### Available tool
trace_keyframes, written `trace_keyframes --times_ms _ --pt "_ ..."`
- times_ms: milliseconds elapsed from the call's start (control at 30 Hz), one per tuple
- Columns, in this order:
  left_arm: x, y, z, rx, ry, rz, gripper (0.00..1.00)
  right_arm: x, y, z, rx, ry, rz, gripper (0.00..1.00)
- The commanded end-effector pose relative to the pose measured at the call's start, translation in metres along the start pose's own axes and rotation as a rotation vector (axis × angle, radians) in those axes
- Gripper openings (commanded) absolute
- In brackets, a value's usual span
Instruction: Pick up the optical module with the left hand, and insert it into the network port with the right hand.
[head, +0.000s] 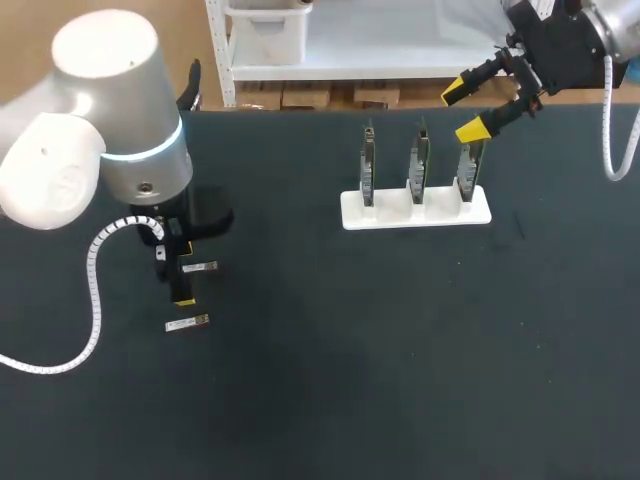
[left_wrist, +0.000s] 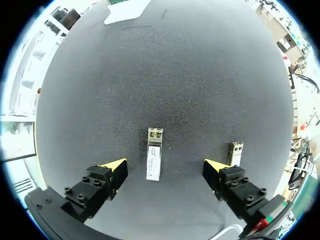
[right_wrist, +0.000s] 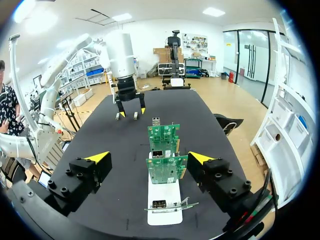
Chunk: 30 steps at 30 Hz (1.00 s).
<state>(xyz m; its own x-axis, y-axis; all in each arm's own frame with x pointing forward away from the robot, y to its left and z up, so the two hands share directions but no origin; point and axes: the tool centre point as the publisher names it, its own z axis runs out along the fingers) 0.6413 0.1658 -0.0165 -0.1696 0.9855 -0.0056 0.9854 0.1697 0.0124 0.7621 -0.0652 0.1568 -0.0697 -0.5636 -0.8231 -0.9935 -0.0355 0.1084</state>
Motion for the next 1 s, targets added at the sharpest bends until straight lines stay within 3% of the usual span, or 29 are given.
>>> trace_keyframes --times_ms 33,400,433,500,567,600,1000 --pt "-0.0015 0.0028 0.0027 0.011 0.009 0.002 1.0 0.0003 0.0012 0.0002 0.003 -0.001 -0.002 1.0" --pt "-0.0004 0.0016 0.0063 0.032 0.0 -0.011 1.0 0.0003 0.0012 0.0002 0.003 -0.001 -0.002 1.0" --pt "-0.0005 0.0015 0.0064 0.032 -0.001 -0.013 0.93 0.0003 0.0012 0.0002 0.003 -0.001 -0.002 1.0" --pt "-0.0006 0.0015 0.0065 0.03 -0.002 -0.013 0.38 0.0003 0.0012 0.0002 0.003 -0.001 -0.002 1.0" --pt "-0.0007 0.0014 0.0066 0.029 -0.003 -0.013 0.07 0.0003 0.0012 0.0002 0.003 -0.001 -0.002 1.0" --pt "-0.0008 0.0014 0.0066 0.029 -0.003 -0.013 0.0 0.0003 0.0012 0.0002 0.003 -0.001 -0.002 1.0" --pt "-0.0013 -0.002 0.0072 0.024 -0.015 -0.002 0.0 0.0003 0.0012 0.0002 0.003 -0.001 -0.002 1.0"
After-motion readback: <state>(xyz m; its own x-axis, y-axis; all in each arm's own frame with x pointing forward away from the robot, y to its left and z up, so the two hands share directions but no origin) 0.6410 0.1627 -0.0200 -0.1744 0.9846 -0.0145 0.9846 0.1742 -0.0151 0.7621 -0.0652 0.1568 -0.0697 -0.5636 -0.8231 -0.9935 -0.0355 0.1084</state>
